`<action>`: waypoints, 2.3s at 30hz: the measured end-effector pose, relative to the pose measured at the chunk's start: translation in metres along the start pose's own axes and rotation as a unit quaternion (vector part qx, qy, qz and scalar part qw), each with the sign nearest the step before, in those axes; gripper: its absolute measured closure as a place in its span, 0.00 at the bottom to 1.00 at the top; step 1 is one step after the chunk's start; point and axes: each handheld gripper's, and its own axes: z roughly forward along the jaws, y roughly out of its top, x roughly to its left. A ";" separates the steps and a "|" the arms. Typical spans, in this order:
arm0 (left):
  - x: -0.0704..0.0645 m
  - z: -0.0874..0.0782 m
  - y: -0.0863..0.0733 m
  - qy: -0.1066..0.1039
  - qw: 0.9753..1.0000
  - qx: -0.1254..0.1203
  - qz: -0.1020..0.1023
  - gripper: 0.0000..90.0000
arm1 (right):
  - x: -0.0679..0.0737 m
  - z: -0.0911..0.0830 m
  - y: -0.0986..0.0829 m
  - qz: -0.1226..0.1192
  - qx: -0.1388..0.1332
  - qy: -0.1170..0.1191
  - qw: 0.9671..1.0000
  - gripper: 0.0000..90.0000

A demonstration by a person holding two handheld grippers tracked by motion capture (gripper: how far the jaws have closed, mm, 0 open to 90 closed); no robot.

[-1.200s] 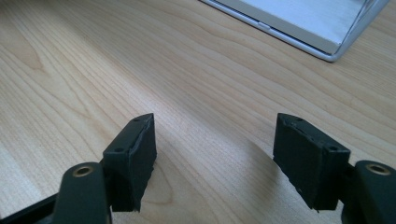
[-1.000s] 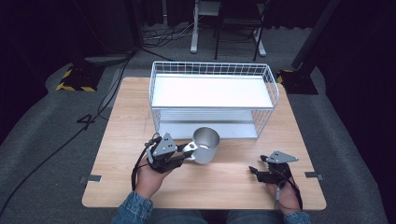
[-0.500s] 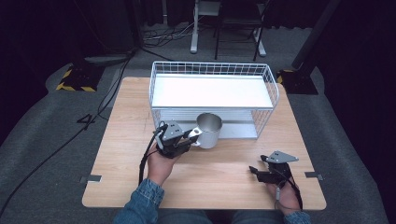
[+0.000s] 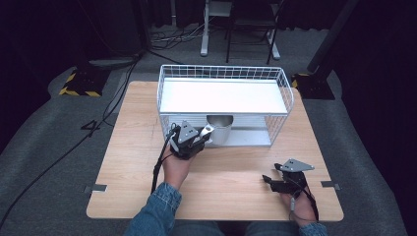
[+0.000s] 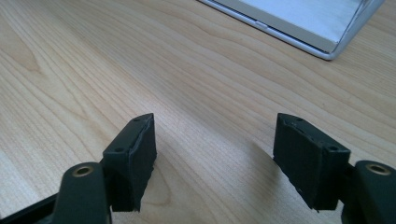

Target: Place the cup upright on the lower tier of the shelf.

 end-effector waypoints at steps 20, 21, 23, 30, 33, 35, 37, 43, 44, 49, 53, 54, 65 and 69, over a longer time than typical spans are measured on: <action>0.003 0.037 -0.011 0.043 0.999 -0.008 0.018 0.80 | 0.001 0.000 0.000 -0.005 -0.001 -0.001 1.000 0.34; 0.002 0.039 -0.012 0.046 0.999 -0.006 0.019 0.80 | 0.001 0.000 0.000 -0.005 -0.001 -0.001 1.000 0.34; 0.003 0.043 -0.013 0.050 0.999 0.000 0.015 0.80 | 0.001 0.000 0.000 -0.005 -0.001 -0.002 1.000 0.34; 0.009 0.053 -0.018 0.062 0.998 0.007 -0.001 0.79 | 0.002 0.000 0.000 -0.006 -0.001 -0.004 1.000 0.34; 0.010 0.053 -0.020 0.061 0.998 0.004 -0.007 0.79 | 0.002 0.000 0.000 -0.006 -0.002 -0.004 1.000 0.34; 0.010 0.054 -0.021 0.062 0.998 0.003 -0.010 0.79 | 0.002 0.000 0.000 -0.006 -0.002 -0.004 1.000 0.34; 0.011 0.054 -0.022 0.062 0.998 0.001 -0.011 0.79 | 0.002 0.000 0.000 -0.007 -0.002 -0.004 1.000 0.34; 0.019 0.054 -0.026 0.050 0.998 0.003 -0.035 0.76 | 0.002 0.000 0.000 -0.008 -0.002 -0.005 1.000 0.34; 0.021 0.054 -0.027 0.048 0.998 0.000 -0.044 0.73 | 0.002 -0.001 0.000 -0.008 -0.002 -0.006 1.000 0.34; 0.025 0.052 -0.026 0.036 0.998 -0.012 -0.059 0.59 | 0.002 -0.001 0.000 -0.008 -0.003 -0.005 1.000 0.34; 0.026 0.051 -0.025 0.031 0.998 -0.010 -0.059 0.46 | 0.002 0.000 0.000 -0.008 -0.002 -0.005 1.000 0.34; 0.027 0.050 -0.025 0.029 0.998 -0.008 -0.058 0.44 | 0.002 -0.001 0.000 -0.008 -0.003 -0.005 1.000 0.34; 0.023 0.031 -0.015 0.011 0.999 -0.008 -0.044 0.38 | 0.002 0.000 0.000 -0.006 -0.002 -0.005 1.000 0.34; 0.021 0.020 -0.013 0.010 0.999 -0.007 -0.041 0.38 | 0.002 0.000 0.000 -0.006 -0.002 -0.004 1.000 0.34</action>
